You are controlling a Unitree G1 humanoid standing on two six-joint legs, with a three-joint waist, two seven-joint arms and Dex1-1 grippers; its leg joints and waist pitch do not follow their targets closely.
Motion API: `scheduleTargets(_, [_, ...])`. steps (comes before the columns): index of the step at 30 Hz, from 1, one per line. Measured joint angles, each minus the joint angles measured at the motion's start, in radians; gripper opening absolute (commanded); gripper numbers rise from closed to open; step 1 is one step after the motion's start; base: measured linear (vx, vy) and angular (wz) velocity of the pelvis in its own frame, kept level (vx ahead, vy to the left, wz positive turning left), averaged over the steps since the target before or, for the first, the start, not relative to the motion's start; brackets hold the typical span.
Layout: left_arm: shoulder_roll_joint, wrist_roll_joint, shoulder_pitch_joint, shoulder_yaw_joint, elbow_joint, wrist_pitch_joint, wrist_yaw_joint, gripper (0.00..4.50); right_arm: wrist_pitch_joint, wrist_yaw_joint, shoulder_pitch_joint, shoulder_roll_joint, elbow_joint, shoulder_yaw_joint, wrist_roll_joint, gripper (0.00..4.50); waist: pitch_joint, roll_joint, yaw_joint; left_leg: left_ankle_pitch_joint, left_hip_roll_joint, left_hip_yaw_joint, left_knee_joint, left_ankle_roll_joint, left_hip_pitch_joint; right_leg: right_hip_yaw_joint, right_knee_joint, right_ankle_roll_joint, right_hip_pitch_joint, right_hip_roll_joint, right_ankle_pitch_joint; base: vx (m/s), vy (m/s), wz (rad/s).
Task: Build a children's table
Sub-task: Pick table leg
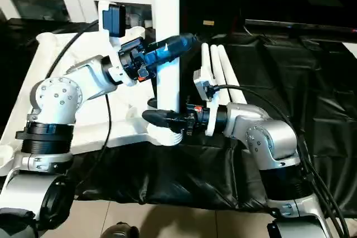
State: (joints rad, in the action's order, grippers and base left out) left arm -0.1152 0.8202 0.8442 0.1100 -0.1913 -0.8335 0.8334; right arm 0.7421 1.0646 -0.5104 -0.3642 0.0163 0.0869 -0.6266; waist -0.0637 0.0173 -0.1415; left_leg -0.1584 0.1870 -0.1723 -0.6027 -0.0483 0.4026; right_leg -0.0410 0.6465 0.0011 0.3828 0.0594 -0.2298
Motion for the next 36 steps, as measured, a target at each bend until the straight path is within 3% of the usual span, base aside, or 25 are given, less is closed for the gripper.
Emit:
scheduleTargets(2, [0.005, -0.02, 0.0, 0.005, -0.004, 0.024, -0.043, 1.88, -0.009, -0.041, -0.006, 0.017, -0.002, 0.0, 0.018, 2.64, 0.0, 0.0, 0.002, 0.0, 0.0, 0.0, 0.0, 0.0, 0.0, 0.0, 0.0, 0.0, 0.0, 0.0, 0.0, 0.0, 0.0, 0.0])
scheduleTargets(10, [0.01, -0.1, 0.001, 0.027, -0.014, 0.06, -0.213, 1.84, -0.054, -0.182, -0.065, 0.054, -0.054, -0.001, 0.099, 3.26, 0.0, 0.0, 0.001, 0.0, 0.0, 0.0, 0.0, 0.0, 0.0, 0.0, 0.0, 0.0, 0.0, 0.0, 0.0, 0.0, 0.0, 0.0])
scheduleTargets(20, [0.03, -0.162, 0.017, 0.031, -0.031, 0.02, -0.413, 1.84, 0.057, -0.279, -0.134, 0.065, -0.118, -0.005, 0.12, 3.27, 0.0, -0.001, 0.001, 0.001, 0.0, 0.0, 0.0, -0.001, 0.001, 0.0, 0.0, 0.001, 0.0, 0.0, 0.0, 0.0, 0.0, 0.0])
scheduleTargets(36, [0.043, -0.181, 0.017, -0.009, 0.012, 0.025, -0.419, 1.84, 0.191, -0.294, -0.185, 0.074, -0.183, -0.001, 0.103, 3.27, -0.001, -0.003, 0.0, 0.001, 0.0, 0.0, 0.0, -0.001, 0.001, 0.0, 0.0, 0.001, 0.001, 0.0, 0.0, 0.0, 0.0, 0.0])
